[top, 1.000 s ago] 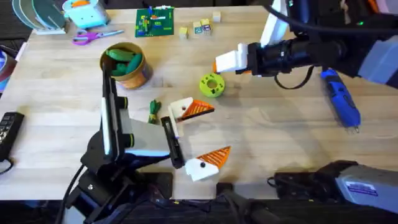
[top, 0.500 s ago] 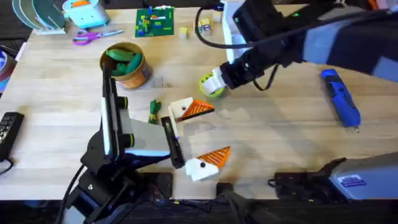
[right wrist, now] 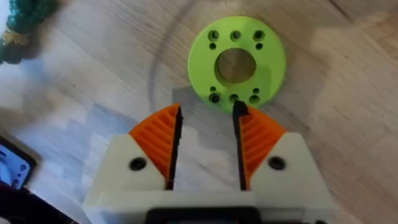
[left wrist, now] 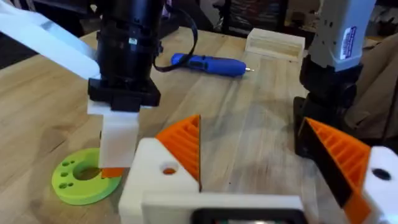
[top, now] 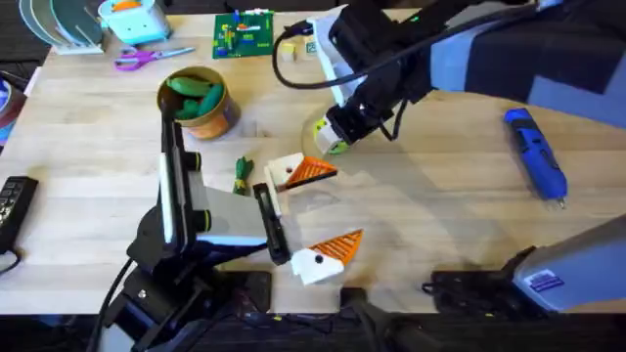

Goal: Pick up the gripper from the table and insert it into the empty holder that is missing its gripper. Then pick up a screw, insert it into the mounting hole, and use the screwdriver to tighten it. Finally, clean up the table by picking up the vegetable and placing it into the bucket.

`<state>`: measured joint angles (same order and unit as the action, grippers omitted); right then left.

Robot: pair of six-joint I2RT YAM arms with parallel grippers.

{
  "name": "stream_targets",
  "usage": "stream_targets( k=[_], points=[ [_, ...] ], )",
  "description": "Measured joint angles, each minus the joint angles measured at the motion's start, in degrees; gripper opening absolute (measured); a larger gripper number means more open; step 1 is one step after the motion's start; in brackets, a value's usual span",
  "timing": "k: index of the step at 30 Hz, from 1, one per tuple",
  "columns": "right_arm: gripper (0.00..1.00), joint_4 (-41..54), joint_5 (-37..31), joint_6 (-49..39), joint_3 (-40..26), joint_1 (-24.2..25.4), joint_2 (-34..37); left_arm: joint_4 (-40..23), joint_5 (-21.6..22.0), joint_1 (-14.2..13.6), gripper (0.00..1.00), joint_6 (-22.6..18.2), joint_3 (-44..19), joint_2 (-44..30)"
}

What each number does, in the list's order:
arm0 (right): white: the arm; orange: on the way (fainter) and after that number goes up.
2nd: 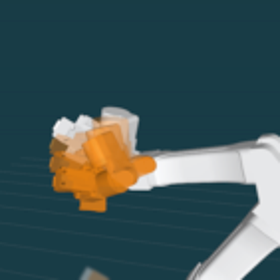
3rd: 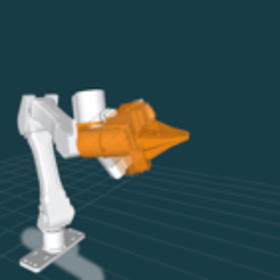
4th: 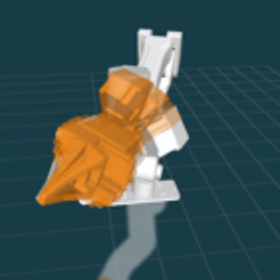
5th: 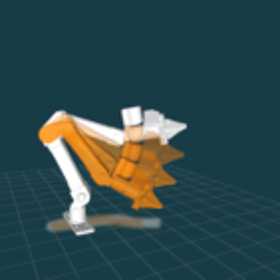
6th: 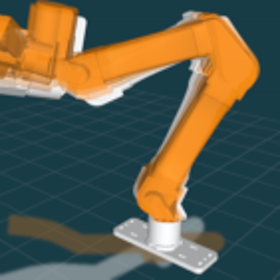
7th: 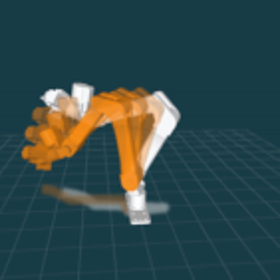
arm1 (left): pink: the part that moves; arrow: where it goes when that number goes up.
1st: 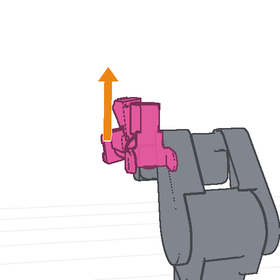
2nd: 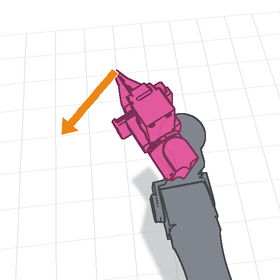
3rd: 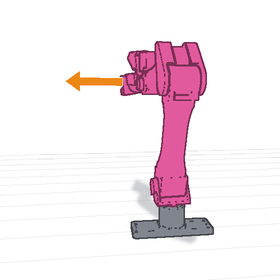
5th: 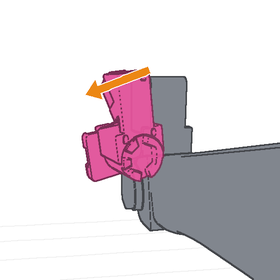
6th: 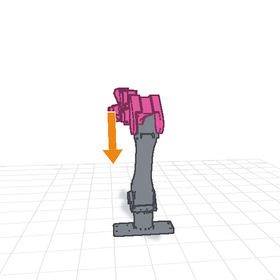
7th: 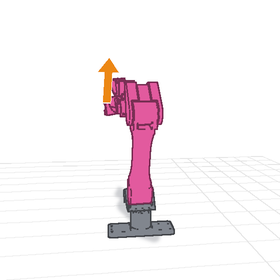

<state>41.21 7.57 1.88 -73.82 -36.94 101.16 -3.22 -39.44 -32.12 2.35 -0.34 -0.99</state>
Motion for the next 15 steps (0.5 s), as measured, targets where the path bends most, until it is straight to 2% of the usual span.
stream_targets(
  k=[9, 15],
  points=[
    [0.392, -1.10, -3.61, -0.47, 0.00, -1.52, 1.73, 0.01, 0.00, 0.00, 0.992, 0.00, 0.00, 0.00],
    [0.366, -1.79, -3.95, -0.64, -0.04, -1.52, 2.90, 0.01, 0.00, 0.00, 0.994, 0.00, 0.00, 0.00]
  ],
)
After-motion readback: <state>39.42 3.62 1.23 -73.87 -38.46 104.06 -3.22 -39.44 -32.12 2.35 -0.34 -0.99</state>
